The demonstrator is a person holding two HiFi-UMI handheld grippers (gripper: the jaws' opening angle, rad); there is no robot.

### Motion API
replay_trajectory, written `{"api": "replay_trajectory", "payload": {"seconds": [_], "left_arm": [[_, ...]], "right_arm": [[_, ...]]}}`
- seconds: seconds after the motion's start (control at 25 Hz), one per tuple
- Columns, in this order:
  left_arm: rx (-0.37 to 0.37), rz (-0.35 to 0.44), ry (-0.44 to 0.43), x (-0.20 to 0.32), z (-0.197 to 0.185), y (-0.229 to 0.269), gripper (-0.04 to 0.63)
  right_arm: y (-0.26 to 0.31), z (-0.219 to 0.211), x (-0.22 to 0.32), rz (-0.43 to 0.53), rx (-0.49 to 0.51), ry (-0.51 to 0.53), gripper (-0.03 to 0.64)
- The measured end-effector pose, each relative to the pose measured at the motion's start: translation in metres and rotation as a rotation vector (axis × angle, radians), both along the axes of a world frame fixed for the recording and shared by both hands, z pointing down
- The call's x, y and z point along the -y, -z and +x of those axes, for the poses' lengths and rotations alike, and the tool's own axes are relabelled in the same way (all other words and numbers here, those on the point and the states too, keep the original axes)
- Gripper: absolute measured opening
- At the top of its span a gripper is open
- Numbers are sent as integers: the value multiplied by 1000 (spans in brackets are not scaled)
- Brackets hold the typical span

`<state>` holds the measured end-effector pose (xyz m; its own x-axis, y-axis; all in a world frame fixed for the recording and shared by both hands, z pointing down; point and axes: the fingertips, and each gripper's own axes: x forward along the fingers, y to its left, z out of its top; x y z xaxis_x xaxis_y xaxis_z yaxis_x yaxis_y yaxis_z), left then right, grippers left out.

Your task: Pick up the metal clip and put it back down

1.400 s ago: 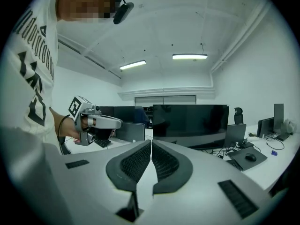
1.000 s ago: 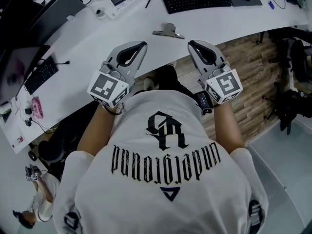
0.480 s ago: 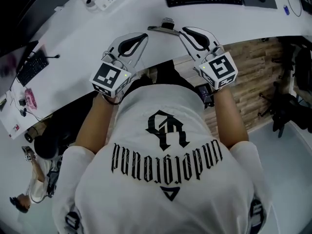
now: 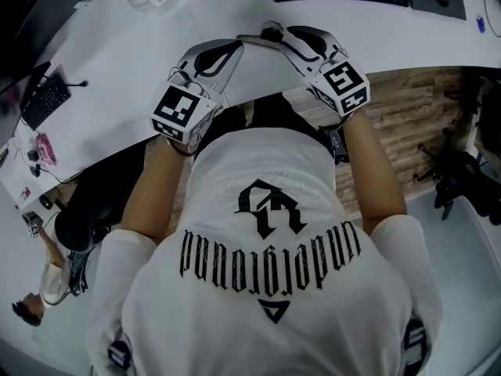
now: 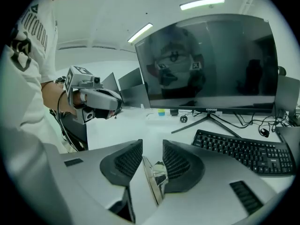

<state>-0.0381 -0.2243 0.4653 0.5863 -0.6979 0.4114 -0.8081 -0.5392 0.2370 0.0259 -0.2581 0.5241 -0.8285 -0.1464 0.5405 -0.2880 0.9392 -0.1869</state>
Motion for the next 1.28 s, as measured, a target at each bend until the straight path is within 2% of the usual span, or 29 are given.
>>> {"api": "replay_trajectory", "payload": {"seconds": [0.64, 1.12, 1.28], "left_arm": [[16, -122, -8, 25, 6, -75, 12], [8, -151, 11, 18, 0, -88, 12], [1, -157, 30, 19, 0, -89, 12]], "right_arm": [[-98, -3, 13, -102, -136, 76, 100], [-125, -15, 1, -129, -187, 133, 100], [-127, -14, 5, -142, -181, 120, 98]]}}
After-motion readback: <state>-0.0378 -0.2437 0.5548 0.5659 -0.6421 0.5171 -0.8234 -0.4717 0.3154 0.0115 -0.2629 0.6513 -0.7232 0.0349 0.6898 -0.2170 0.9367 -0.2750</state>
